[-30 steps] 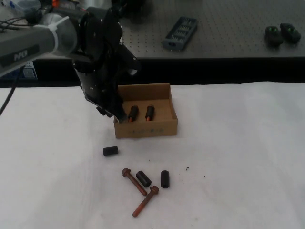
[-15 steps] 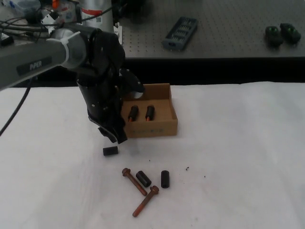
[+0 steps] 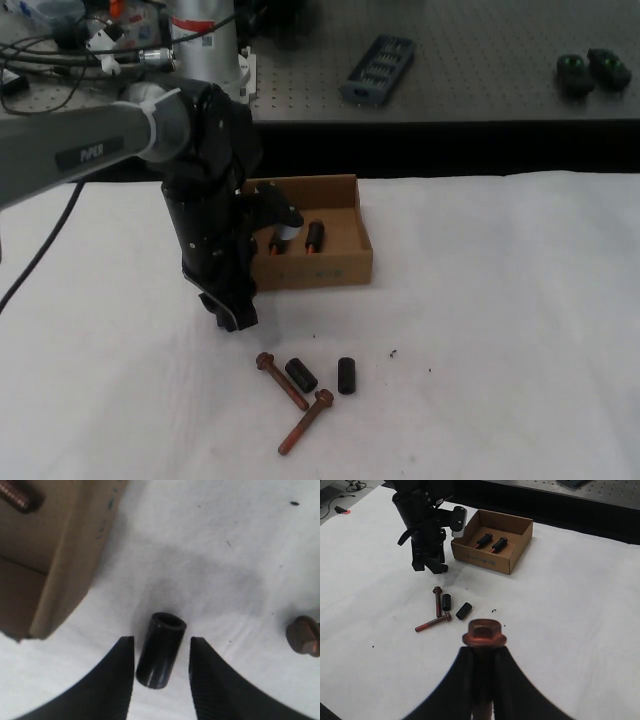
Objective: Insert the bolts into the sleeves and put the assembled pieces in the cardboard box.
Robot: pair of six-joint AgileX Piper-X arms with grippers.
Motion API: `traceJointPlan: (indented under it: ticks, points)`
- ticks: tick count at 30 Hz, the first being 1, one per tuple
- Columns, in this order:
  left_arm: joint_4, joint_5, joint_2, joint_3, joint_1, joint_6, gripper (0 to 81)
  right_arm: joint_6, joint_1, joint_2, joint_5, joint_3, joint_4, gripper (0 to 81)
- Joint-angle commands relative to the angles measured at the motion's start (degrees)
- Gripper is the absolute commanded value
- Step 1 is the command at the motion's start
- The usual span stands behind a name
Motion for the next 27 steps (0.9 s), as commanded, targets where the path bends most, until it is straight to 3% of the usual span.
traceJointPlan:
  ticks: [1, 10, 15, 21, 27]
  points:
    - [1.82, 0.62, 0.43, -0.05, 0.15, 0.21, 26.7, -0.33, -0.36, -0.39, -0.41, -0.07, -0.16, 3.7]
    - [1.92, 1.45, 1.74, -0.05, 0.15, 0.21, 24.9, -0.33, -0.36, -0.39, -0.41, -0.07, -0.16, 3.7]
    - [2.57, 1.52, 2.21, -0.05, -0.01, 0.21, 17.1, -0.31, -0.36, -0.39, -0.3, -0.07, -0.16, 3.7]
    - [2.57, 1.52, 1.79, -0.05, -0.35, -0.96, 0.5, -0.31, -0.36, -0.39, 1.61, -0.07, -0.16, 3.7]
    - [2.57, 4.23, -1.23, -0.05, -0.33, -8.22, 0.6, -0.31, -0.36, -0.39, 1.77, -0.07, -0.16, 3.7]
